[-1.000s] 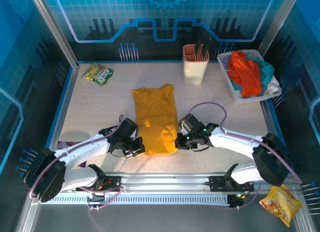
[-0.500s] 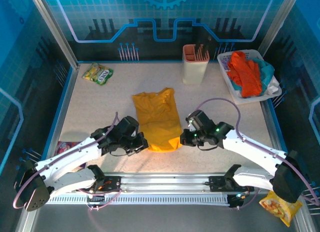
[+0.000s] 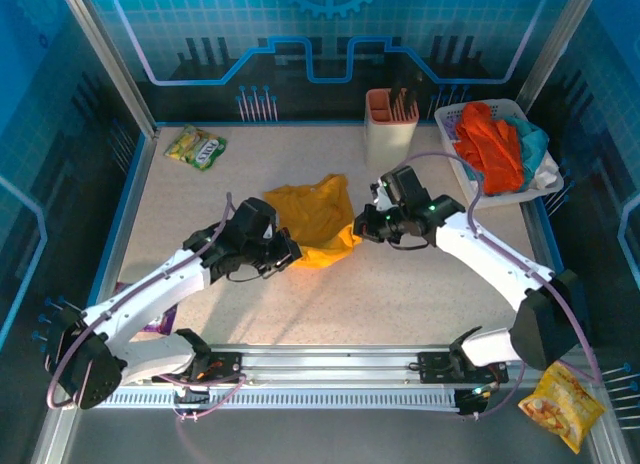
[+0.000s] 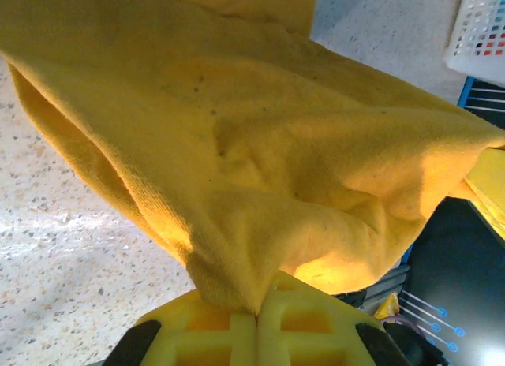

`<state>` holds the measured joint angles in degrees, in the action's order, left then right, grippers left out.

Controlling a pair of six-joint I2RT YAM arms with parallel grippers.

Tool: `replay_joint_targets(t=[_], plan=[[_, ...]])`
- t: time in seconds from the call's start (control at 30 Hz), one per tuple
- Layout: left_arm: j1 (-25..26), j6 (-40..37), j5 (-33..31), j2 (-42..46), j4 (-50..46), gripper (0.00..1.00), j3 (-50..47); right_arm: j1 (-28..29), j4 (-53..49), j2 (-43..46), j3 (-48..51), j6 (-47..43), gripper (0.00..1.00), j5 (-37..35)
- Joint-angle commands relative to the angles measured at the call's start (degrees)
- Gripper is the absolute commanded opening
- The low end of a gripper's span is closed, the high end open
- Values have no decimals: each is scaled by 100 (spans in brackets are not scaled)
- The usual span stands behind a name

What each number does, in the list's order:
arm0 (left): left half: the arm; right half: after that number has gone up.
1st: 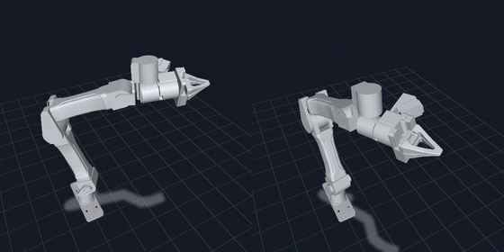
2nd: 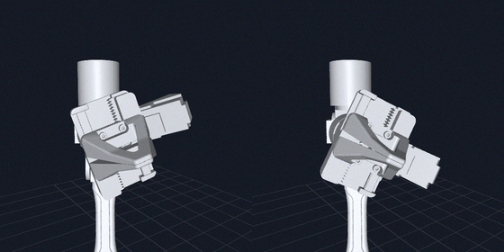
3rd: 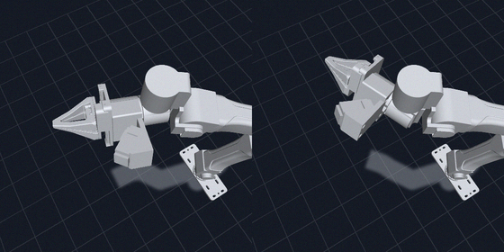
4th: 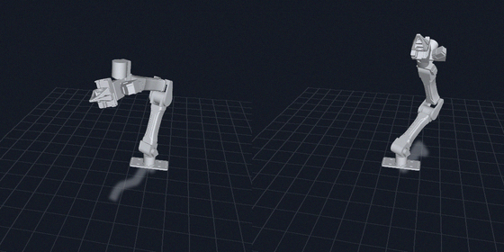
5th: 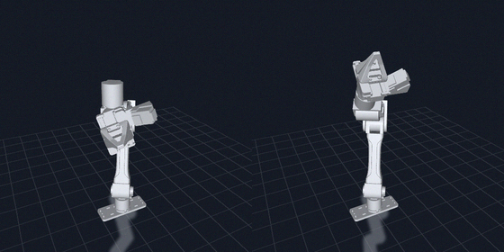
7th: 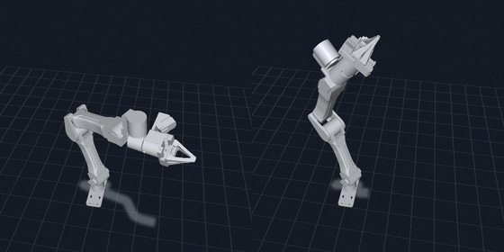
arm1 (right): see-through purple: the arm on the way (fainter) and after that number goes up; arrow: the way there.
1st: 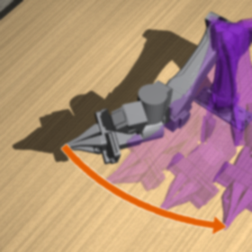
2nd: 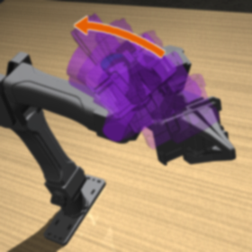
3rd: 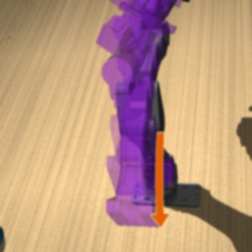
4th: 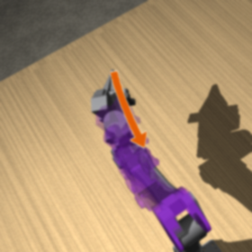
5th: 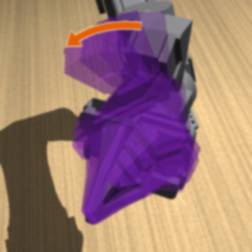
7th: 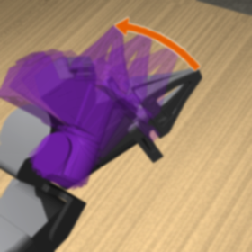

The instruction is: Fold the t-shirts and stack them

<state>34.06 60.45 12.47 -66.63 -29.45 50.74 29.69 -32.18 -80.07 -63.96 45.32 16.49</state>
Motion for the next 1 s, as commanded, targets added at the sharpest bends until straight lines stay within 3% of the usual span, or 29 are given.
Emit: replay_joint_targets(t=[0.0, 0.43, 0.67, 0.97], plan=[[-242, -311, 276, -148, 72, 0, 312, -140, -105, -217, -421, -204, 0, 253], [-1367, -817, 926, -710, 183, 0, 776, -504, -210, -1386, -1686, -553, 0, 446], [-1386, -721, 1247, -886, 413, 0, 805, -526, -308, -1514, -1869, -671, 0, 513], [-1368, -623, 1196, -678, 470, 0, 533, -535, -298, -1471, -1740, -729, 0, 583]])
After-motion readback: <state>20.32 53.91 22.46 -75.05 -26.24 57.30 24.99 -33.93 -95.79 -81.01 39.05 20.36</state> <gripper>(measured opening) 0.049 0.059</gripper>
